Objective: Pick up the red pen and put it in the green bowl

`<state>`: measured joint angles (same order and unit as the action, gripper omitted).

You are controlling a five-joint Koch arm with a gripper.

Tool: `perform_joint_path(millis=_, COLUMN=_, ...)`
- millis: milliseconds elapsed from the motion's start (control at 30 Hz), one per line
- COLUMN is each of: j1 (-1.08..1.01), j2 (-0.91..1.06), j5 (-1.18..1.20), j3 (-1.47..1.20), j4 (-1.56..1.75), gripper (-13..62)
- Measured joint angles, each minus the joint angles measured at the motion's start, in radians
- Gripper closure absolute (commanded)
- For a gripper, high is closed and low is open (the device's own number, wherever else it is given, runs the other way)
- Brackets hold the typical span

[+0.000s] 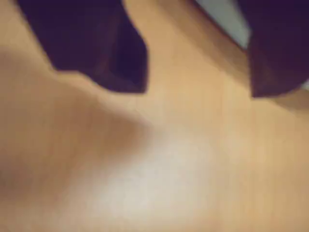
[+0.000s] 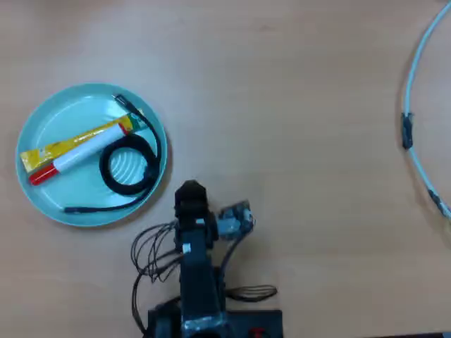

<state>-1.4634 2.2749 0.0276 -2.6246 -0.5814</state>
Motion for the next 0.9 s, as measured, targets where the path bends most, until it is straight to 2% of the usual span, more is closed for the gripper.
perform_joint_path(millis=333, j1=-0.158, j2=0.0, j5=0.002, j3=-0.219, j4=0.137, gripper=29.8)
perform_joint_path(millis=600, j1=-0.164, j2=0.0, j5=0.0, j3=-0.305, j4=0.204, gripper=29.8)
perform_joint_path(millis=900, j1=-0.164, j2=0.0, j5=0.0, j3=-0.451, j4=0.494, gripper=30.0)
